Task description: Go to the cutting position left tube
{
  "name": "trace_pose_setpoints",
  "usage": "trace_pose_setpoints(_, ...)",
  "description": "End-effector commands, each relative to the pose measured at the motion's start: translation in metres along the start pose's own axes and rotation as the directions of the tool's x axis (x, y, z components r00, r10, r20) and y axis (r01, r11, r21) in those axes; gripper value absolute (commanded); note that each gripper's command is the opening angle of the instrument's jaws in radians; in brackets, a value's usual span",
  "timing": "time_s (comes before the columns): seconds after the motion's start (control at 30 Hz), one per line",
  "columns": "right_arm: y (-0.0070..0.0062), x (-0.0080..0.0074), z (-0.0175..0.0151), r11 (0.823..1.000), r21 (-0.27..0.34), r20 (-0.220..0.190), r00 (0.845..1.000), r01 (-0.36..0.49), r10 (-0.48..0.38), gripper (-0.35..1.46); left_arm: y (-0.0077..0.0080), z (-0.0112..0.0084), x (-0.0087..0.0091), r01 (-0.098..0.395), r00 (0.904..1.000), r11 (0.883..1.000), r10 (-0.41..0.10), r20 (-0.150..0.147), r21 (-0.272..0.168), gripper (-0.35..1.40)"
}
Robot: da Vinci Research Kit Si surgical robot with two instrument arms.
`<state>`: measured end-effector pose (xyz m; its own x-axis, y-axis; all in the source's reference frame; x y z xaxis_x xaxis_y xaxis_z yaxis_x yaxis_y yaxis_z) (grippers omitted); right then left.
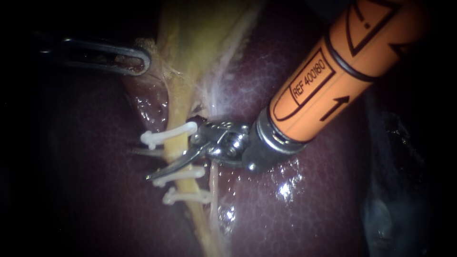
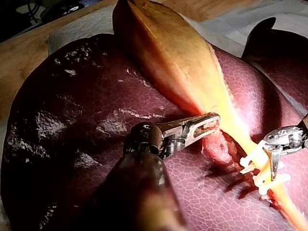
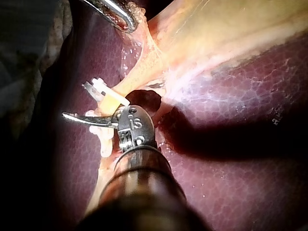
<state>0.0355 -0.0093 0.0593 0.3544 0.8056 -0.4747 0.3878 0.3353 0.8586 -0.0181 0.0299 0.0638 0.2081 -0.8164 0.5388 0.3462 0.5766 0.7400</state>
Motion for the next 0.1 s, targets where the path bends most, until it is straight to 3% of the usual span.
trace_pose_setpoints(0.03,0.0001,-0.0001,0.0,1.0,0.0,0.001,1.0,0.0,0.0,1.38,0.0,0.0,0.0,0.0,1.0,1.0,0.0,0.0,0.0,-0.35)
trace_pose_setpoints(0.1,0.0002,-0.0003,-0.0001,1.0,0.001,0.002,1.0,0.001,-0.001,1.38,0.0,0.0,0.0,0.0,1.0,1.0,0.0,0.0,0.0,-0.35)
